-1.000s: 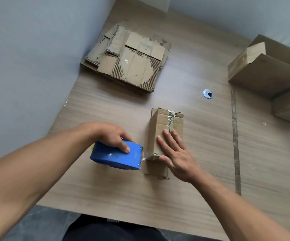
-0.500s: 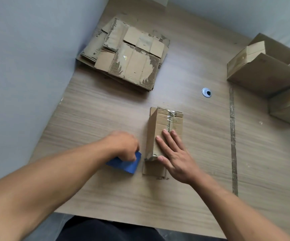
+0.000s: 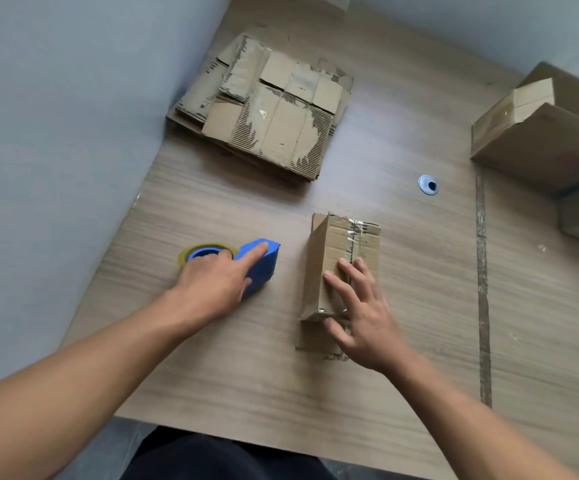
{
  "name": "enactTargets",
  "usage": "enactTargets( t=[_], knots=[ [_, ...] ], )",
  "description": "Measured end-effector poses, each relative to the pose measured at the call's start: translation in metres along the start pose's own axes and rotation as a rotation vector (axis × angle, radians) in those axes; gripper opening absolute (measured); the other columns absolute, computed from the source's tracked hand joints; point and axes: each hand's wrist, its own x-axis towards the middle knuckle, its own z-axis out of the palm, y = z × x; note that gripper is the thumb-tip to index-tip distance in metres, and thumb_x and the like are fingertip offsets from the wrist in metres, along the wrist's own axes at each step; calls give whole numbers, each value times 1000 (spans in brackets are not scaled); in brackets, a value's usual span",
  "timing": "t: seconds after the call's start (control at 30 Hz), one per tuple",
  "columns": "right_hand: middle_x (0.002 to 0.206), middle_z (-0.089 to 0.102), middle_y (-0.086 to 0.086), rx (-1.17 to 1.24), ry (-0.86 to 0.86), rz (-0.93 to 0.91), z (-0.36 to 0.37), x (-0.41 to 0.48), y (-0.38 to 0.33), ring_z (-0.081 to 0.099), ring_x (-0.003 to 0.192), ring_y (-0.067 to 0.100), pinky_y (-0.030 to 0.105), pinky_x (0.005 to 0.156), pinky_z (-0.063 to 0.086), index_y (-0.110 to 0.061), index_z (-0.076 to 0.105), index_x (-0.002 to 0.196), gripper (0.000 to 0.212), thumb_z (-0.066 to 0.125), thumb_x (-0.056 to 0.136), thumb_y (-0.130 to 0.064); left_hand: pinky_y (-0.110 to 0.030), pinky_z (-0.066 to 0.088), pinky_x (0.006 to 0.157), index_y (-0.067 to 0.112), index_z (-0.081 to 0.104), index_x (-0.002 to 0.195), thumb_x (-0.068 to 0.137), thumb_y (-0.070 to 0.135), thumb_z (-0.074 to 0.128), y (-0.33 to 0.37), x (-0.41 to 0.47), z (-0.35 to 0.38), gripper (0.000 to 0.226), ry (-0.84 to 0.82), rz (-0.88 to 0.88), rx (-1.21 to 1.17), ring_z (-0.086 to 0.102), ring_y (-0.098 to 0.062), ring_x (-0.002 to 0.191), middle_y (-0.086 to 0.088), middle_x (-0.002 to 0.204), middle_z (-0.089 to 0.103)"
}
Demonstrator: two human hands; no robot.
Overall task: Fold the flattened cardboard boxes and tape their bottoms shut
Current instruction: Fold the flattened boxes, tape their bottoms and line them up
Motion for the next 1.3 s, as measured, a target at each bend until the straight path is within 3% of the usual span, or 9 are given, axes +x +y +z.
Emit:
enactTargets(
  t=[0.1, 0.23, 0.4, 0.5, 0.63, 0.77, 0.93, 1.13, 1.3],
  knots=[
    [164, 19, -5, 20, -15, -1, 0, -1, 3, 2, 154, 17, 47, 111, 31, -35, 34, 149, 70, 51, 84, -54, -39, 43, 70, 42, 6, 156, 97, 28, 53, 3, -2, 38, 77, 122, 57, -61, 52, -31, 80, -12, 101, 52],
    [164, 17, -6, 28, -4, 3, 3, -2, 3, 2, 154, 17, 46, 112, 28, -35, 35, 148, 69, 51, 85, -56, -40, 47, 56, 31, 36, 151, 69, 29, 80, 8, -3, 66, 93, 323, 71, -58, 51, -31, 62, -13, 80, 51],
    [165, 16, -5, 39, -3, -8, 4, -3, 5, 0, 154, 18, 44, 117, 22, -31, 37, 150, 68, 50, 88, -56, -42, 46, 94, 14, 61, 131, 84, 34, 57, 28, -15, 52, 51, 568, 181, -298, 54, -32, 106, -14, 123, 59],
    [165, 15, -4, 53, 2, -27, 5, -2, 7, -1, 154, 18, 45, 118, 21, -31, 36, 151, 68, 49, 90, -57, -23, 43, 97, 13, 68, 121, 90, 36, 54, 56, -25, 47, 41, 359, 305, -792, 57, -11, 105, 0, 115, 65],
    [164, 13, -8, 83, 12, -9, 6, -3, 5, -4, 154, 14, 40, 120, 15, -28, 40, 150, 68, 49, 89, -56, -13, 46, 85, 17, 72, 110, 91, 17, 64, 84, -21, 58, 21, 199, 111, -1073, 62, 0, 91, 10, 98, 70],
    [163, 23, -2, 43, 81, 13, 12, -4, -1, 7, 154, 21, 42, 116, 23, -28, 44, 146, 67, 54, 84, -52, -8, 43, 77, 19, 70, 101, 91, 8, 64, 87, -16, 62, 16, 158, 17, -1134, 59, 8, 77, 18, 84, 66],
    [157, 36, 4, 16, 183, 49, 20, -4, -12, 20, 151, 27, 46, 109, 35, -25, 49, 140, 65, 56, 81, -52, -11, 42, 71, 17, 68, 97, 90, 12, 66, 82, -12, 60, 8, 145, 38, -1066, 57, -6, 75, 9, 79, 66],
    [159, 33, 2, 97, 143, 49, 14, -4, -9, 14, 152, 24, 42, 118, 21, -25, 50, 141, 65, 56, 81, -51, -7, 40, 71, 16, 63, 95, 88, 12, 71, 81, -5, 62, 11, 126, 159, -1038, 56, 4, 77, 12, 83, 60],
    [162, 24, -2, 172, 59, 54, 5, -5, -6, 4, 153, 19, 37, 119, 11, -26, 48, 145, 71, 54, 83, -60, -15, 37, 68, 15, 59, 92, 82, 16, 75, 84, 0, 68, 19, 207, 207, -900, 46, -6, 73, 11, 82, 52]
  ],
)
